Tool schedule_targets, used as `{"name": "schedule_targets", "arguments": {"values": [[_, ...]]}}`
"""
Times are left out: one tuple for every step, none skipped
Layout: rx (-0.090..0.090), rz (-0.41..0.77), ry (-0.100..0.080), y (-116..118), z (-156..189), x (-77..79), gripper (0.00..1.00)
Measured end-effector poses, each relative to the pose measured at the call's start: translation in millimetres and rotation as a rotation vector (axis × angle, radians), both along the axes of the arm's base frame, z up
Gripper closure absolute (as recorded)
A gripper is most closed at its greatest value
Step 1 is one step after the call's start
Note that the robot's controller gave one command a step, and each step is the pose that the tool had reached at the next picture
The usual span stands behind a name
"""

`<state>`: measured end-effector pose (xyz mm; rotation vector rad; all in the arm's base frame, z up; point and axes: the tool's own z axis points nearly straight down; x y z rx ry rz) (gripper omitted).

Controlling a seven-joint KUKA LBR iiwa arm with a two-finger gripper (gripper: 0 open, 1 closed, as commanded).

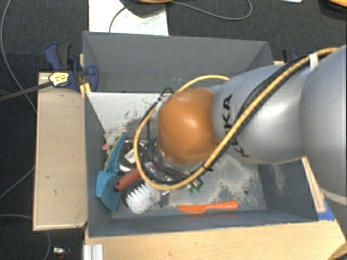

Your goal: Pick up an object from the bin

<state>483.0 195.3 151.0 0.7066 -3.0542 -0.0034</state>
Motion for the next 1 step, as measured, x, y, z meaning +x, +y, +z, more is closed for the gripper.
{"name": "schedule_targets", "arguments": {"values": [[-0.001, -0.004, 0.004, -0.3, 42.2, -0.6, 1.0]]}}
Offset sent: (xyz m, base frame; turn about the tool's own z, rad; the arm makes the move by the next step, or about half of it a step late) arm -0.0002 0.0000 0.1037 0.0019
